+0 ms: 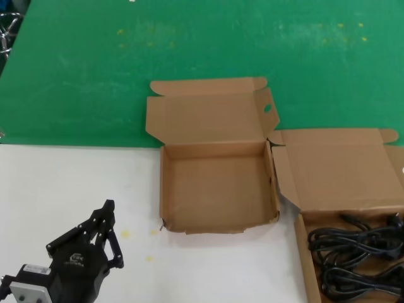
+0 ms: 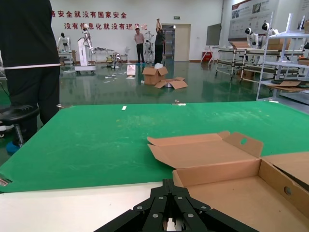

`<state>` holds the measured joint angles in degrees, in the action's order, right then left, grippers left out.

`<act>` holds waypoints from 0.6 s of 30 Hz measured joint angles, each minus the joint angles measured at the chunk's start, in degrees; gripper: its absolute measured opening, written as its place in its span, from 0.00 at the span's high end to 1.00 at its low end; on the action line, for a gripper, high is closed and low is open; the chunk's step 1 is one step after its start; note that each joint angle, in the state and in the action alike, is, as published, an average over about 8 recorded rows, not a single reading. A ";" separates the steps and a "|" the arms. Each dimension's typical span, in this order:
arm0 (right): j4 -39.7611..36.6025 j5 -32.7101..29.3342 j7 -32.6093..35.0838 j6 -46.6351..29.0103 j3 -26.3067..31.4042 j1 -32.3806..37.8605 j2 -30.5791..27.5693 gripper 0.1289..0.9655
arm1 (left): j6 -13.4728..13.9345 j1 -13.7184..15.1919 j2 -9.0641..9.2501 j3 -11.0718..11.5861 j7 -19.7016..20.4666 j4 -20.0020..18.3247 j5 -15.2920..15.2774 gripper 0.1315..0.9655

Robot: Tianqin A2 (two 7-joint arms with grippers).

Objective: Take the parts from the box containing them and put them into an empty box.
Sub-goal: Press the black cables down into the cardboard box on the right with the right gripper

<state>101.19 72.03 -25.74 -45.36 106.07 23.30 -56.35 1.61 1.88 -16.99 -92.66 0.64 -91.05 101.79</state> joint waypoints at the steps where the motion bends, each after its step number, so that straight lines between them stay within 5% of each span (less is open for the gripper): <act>1: -0.40 -0.05 0.77 -1.39 0.53 1.38 0.18 0.00 | 0.00 0.00 0.00 0.00 0.00 0.00 0.00 0.99; 18: -10.95 -3.72 15.75 -14.66 8.61 17.74 6.31 0.00 | 0.00 0.00 0.00 0.00 0.01 0.00 -0.01 1.00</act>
<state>90.23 68.31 -9.99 -60.02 114.68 41.04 -50.04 1.61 1.88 -16.99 -92.66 0.65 -91.05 101.79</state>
